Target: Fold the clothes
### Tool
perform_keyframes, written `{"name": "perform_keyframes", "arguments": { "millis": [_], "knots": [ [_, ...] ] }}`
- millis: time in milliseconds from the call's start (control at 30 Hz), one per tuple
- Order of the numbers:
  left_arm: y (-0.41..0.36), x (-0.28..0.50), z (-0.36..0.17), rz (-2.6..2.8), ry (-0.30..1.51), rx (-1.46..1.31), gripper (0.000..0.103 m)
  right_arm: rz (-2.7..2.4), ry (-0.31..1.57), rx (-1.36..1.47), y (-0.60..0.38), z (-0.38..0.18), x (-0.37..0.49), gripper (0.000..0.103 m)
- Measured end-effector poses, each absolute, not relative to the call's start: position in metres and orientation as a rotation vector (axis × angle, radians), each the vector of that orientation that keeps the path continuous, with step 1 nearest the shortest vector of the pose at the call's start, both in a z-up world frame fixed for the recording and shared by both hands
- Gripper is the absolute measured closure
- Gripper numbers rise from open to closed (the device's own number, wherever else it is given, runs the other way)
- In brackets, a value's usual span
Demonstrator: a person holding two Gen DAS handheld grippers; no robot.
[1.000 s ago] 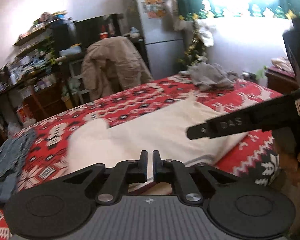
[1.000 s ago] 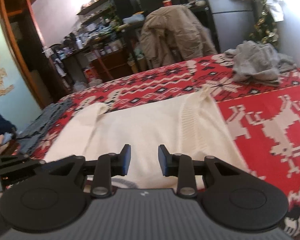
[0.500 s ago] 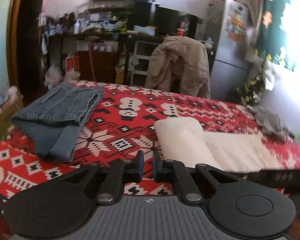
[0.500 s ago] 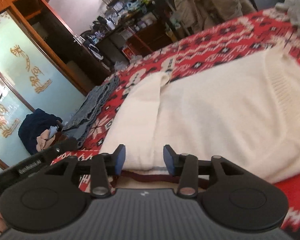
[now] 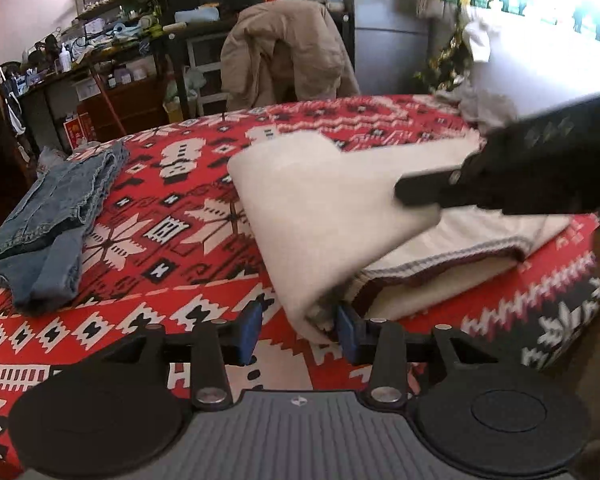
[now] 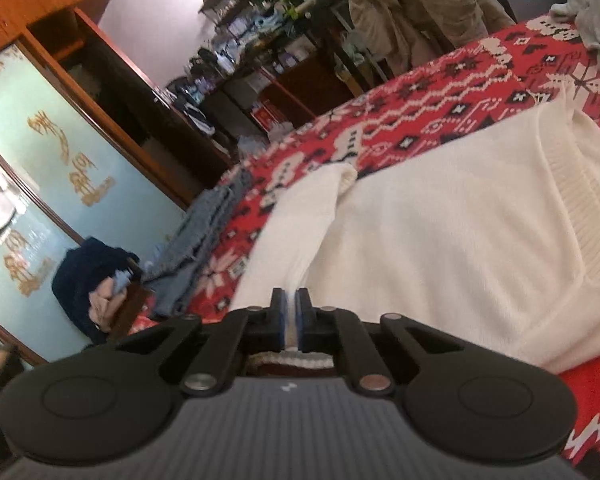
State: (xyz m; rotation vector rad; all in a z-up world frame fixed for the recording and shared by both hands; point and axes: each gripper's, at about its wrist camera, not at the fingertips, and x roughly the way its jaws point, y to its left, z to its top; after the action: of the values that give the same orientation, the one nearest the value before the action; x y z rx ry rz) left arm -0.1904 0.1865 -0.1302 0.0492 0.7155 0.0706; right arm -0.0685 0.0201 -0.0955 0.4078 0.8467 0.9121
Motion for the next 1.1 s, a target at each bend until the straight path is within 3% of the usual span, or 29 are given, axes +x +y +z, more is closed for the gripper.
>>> {"name": "perform_keyframes", "arguments": {
  "millis": [33, 100, 267, 433, 600, 967, 1100],
  "knots": [
    [0.186, -0.189, -0.132, 0.076, 0.718, 0.055, 0.062, 0.913, 0.839, 0.417, 0.018, -0.093, -0.069, 0.098],
    [0.185, -0.191, -0.131, 0.091, 0.712, 0.068, 0.072, 0.898, 0.824, 0.418, 0.015, -0.089, -0.071, 0.099],
    [0.178, -0.2, -0.131, 0.1, 0.705, 0.155, 0.075, 0.84, 0.739, 0.328, -0.004, -0.067, -0.092, 0.099],
    [0.178, -0.197, -0.132, 0.097, 0.72, 0.167, 0.075, 0.77, 0.824, 0.104, 0.003, -0.093, -0.105, 0.1],
    [0.185, -0.2, -0.128, 0.066, 0.727, 0.106, 0.072, 0.786, 0.755, 0.091, 0.0, -0.087, -0.11, 0.099],
    [0.229, -0.2, -0.089, 0.001, 0.607, -0.231, 0.072, 0.769, 0.812, 0.072, 0.003, -0.096, -0.097, 0.097],
    [0.233, -0.161, -0.087, 0.0, 0.618, -0.235, 0.077, 0.768, 0.837, 0.107, -0.001, -0.096, -0.091, 0.086]
  ]
}}
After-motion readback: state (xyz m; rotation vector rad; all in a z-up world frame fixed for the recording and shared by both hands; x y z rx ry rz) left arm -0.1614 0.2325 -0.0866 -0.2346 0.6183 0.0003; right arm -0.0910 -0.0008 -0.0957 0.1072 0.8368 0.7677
